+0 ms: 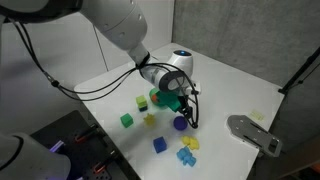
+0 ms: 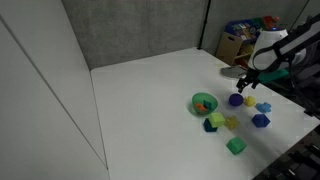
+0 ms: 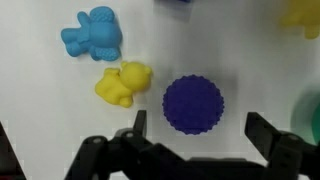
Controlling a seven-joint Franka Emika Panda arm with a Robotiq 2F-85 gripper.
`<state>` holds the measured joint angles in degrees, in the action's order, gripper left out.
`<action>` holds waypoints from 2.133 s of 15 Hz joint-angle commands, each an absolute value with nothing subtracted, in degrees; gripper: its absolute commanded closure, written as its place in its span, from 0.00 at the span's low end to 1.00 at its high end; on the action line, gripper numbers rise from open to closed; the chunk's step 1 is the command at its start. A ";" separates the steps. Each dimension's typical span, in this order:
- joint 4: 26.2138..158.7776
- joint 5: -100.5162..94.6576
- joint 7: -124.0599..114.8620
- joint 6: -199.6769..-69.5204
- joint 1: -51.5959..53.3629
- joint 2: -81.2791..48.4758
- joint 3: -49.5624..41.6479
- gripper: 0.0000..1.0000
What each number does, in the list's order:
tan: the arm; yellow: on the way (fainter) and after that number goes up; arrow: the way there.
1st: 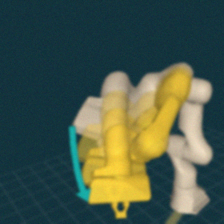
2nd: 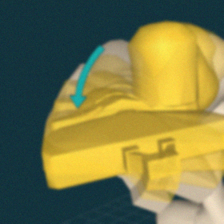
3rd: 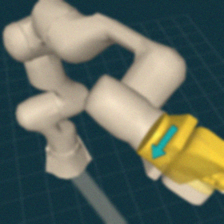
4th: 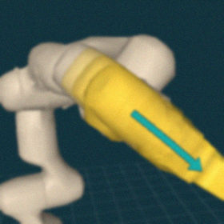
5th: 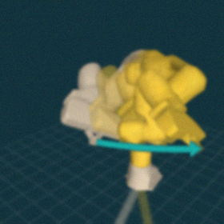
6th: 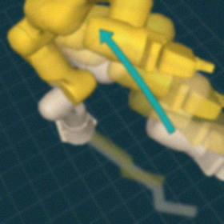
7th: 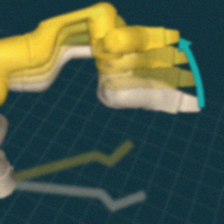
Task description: Put the purple ball in the bowl
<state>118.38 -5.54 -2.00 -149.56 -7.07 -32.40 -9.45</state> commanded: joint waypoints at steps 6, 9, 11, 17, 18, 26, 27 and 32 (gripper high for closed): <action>109.66 -3.06 -3.44 -151.30 -7.73 -43.23 -8.63 0.00; 108.31 -2.05 -3.93 -151.38 -7.46 -45.54 -8.79 0.00; 107.71 -1.77 -4.01 -151.49 -7.35 -46.64 -8.95 0.00; 107.03 -1.98 -4.13 -149.94 -6.81 -45.92 -9.31 0.47; 107.12 -1.97 -4.17 -149.63 -6.65 -45.21 -9.24 0.51; 108.22 -3.22 -5.33 -149.12 -1.84 -38.56 -8.97 0.60; 108.39 -3.37 -5.50 -149.19 -1.01 -37.56 -8.85 0.60; 109.34 -3.02 -5.19 -149.39 2.33 -32.85 -6.34 0.60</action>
